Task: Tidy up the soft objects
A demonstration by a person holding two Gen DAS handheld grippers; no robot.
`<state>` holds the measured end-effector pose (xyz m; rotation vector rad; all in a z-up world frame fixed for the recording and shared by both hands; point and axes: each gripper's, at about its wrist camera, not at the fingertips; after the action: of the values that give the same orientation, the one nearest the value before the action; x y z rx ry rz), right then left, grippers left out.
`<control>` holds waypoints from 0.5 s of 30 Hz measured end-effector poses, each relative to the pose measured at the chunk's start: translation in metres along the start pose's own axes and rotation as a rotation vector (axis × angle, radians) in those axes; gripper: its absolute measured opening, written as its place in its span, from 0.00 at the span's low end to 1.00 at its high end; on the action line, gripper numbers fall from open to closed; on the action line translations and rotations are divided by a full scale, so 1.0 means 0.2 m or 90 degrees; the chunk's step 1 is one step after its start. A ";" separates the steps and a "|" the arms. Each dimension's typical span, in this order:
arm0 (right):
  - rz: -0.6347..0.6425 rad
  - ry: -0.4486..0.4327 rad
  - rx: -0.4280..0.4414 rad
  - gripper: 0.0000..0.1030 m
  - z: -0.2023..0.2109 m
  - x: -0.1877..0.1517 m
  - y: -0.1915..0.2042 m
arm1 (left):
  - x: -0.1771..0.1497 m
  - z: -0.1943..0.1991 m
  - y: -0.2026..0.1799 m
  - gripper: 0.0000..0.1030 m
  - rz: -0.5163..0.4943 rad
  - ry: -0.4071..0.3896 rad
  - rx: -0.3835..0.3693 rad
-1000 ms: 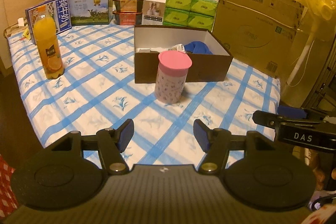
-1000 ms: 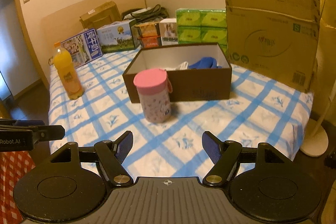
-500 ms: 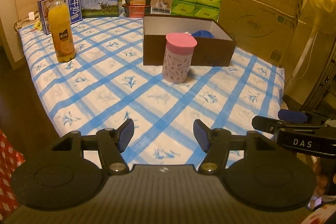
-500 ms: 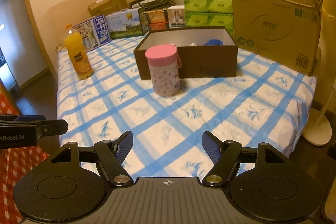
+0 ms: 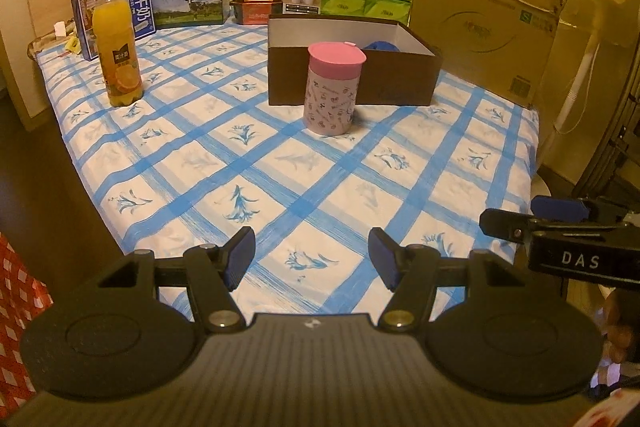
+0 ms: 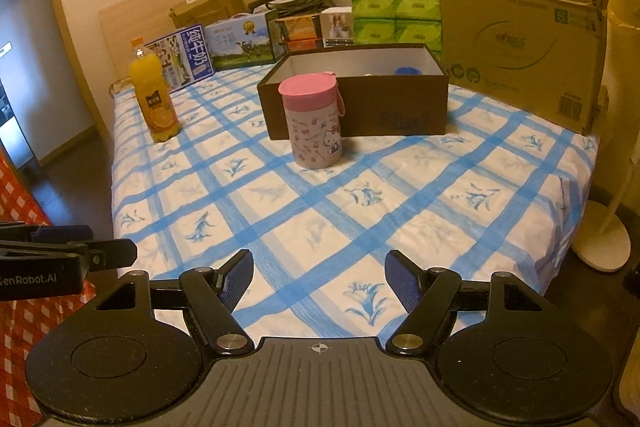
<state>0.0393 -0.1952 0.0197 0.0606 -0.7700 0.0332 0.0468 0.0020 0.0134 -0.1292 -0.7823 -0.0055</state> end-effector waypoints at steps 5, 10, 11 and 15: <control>-0.005 0.002 -0.001 0.70 0.01 -0.04 -0.01 | -0.03 -0.01 -0.01 0.58 -0.001 0.002 -0.002; -0.005 0.004 0.000 0.70 0.02 -0.05 -0.02 | -0.05 -0.02 -0.01 0.58 -0.001 0.011 0.003; -0.004 0.005 0.000 0.70 0.01 -0.05 -0.01 | -0.06 -0.02 -0.01 0.58 -0.001 0.013 0.003; 0.002 0.002 0.003 0.70 0.02 -0.06 -0.01 | -0.07 -0.02 -0.01 0.58 0.000 0.014 0.002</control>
<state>0.0287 -0.1970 0.0142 0.0634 -0.7668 0.0374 0.0390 -0.0017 0.0015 -0.1257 -0.7604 -0.0059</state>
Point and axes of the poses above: each gripper's, at about its wrist camera, not at the fingertips, and z roughly against the way its jaws point, y to its left, x to its top, and after that the axes turned 5 degrees about z, right-handed
